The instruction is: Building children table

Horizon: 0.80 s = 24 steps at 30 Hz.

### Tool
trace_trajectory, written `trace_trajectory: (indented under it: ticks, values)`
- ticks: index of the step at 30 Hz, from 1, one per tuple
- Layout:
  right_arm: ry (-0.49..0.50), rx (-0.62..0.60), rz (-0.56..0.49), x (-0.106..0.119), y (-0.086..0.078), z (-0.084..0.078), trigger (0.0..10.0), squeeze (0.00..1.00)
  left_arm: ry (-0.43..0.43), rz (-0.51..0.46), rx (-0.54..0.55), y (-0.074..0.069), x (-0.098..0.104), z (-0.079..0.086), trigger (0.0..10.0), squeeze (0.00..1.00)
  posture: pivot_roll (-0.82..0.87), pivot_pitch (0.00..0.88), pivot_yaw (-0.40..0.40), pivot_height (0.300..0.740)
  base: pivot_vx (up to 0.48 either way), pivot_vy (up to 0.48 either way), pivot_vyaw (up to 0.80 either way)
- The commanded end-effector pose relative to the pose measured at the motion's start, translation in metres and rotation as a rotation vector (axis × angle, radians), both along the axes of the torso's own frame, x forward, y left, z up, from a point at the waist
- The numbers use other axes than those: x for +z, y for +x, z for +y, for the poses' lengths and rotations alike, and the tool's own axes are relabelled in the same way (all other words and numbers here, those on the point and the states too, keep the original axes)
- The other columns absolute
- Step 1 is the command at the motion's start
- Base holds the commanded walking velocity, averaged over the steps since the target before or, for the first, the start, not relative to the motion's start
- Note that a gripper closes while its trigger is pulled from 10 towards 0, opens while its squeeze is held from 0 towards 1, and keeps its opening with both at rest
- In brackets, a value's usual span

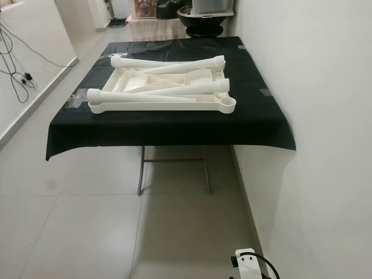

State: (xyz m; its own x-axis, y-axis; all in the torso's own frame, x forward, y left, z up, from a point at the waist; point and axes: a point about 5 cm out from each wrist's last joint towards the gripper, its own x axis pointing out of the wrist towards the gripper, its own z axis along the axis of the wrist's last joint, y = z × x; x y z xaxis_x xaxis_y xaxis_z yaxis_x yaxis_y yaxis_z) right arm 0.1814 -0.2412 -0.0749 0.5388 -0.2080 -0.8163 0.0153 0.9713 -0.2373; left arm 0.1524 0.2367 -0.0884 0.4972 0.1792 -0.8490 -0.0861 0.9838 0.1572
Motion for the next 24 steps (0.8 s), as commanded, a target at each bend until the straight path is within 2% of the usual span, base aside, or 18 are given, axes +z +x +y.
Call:
trace_trajectory:
  ticks: [1, 8, 10, 12, 13, 14, 15, 16, 18, 19, 20, 21, 22, 24]
  values:
    - [0.031, 0.0, 0.062, -0.01, -0.018, 0.006, 10.0, 0.0, 0.014, 0.043, -0.013, 0.004, 0.003, 0.009, 10.0, 0.0, -0.07, 0.11, 0.062, 0.74, 0.0, 0.0, 0.0]
    - [0.034, -0.022, 0.037, -0.008, -0.015, 0.004, 10.0, 0.0, 0.012, 0.034, -0.001, 0.006, 0.004, 0.009, 10.0, 0.0, -0.07, 0.105, 0.06, 0.74, 0.0, 0.0, 0.0]
    - [0.038, -0.025, 0.022, -0.006, -0.009, 0.005, 10.0, 0.0, 0.019, 0.018, 0.01, 0.009, 0.006, 0.011, 10.0, 0.0, -0.07, 0.098, 0.057, 0.74, 0.0, 0.0, 0.0]
    - [0.054, -0.025, -0.028, 0.0, 0.003, 0.007, 10.0, 0.0, 0.03, -0.033, 0.03, 0.019, 0.012, 0.015, 10.0, 0.0, -0.06, 0.094, 0.057, 0.74, 0.0, 0.0, 0.0]
    - [0.054, -0.025, -0.028, 0.0, 0.003, 0.007, 10.0, 0.0, 0.03, -0.033, 0.03, 0.019, 0.012, 0.015, 10.0, 0.0, -0.06, 0.094, 0.057, 0.74, 0.0, 0.0, 0.0]
    - [0.067, -0.028, -0.054, 0.003, 0.009, 0.007, 10.0, 0.0, 0.034, -0.058, 0.036, 0.025, 0.015, 0.016, 10.0, 0.0, -0.06, 0.092, 0.057, 0.74, 0.0, 0.0, 0.0]
    - [0.069, -0.019, -0.106, 0.009, 0.019, 0.007, 10.0, 0.0, 0.046, -0.112, 0.041, 0.037, 0.022, 0.019, 10.0, 0.0, -0.06, 0.09, 0.06, 0.74, 0.0, 0.0, 0.0]
    - [0.069, -0.019, -0.106, 0.009, 0.019, 0.007, 10.0, 0.0, 0.046, -0.112, 0.041, 0.037, 0.022, 0.019, 10.0, 0.0, -0.06, 0.09, 0.06, 0.74, 0.0, 0.0, 0.0]
    - [0.098, 0.023, -0.244, 0.027, 0.045, 0.006, 10.0, 0.0, 0.079, -0.257, 0.007, 0.065, 0.042, 0.023, 10.0, 0.0, -0.05, 0.081, 0.065, 0.74, 0.0, 0.0, 0.0]
    - [0.098, 0.023, -0.244, 0.027, 0.045, 0.006, 10.0, 0.0, 0.079, -0.257, 0.007, 0.065, 0.042, 0.023, 10.0, 0.0, -0.05, 0.081, 0.065, 0.74, 0.0, 0.0, 0.0]
    - [0.114, 0.087, -0.334, 0.04, 0.061, 0.009, 10.0, 0.0, 0.094, -0.365, -0.023, 0.084, 0.057, 0.022, 10.0, 0.0, -0.06, 0.078, 0.068, 0.74, 0.0, 0.0, 0.0]
    - [0.114, 0.087, -0.334, 0.04, 0.061, 0.009, 10.0, 0.0, 0.094, -0.365, -0.023, 0.084, 0.057, 0.022, 10.0, 0.0, -0.06, 0.078, 0.068, 0.74, 0.0, 0.0, 0.0]
    - [0.155, 0.228, -0.521, 0.067, 0.086, 0.019, 10.0, 0.0, 0.083, -0.578, -0.093, 0.112, 0.085, 0.013, 10.0, 0.0, -0.06, 0.066, 0.073, 0.74, 0.0, 0.0, 0.0]
    - [0.201, 0.302, -0.658, 0.087, 0.096, 0.03, 10.0, 0.0, 0.094, -0.727, -0.168, 0.125, 0.107, 0.0, 10.0, 0.0, -0.06, 0.061, 0.079, 0.74, 0.0, 0.0, 0.0]
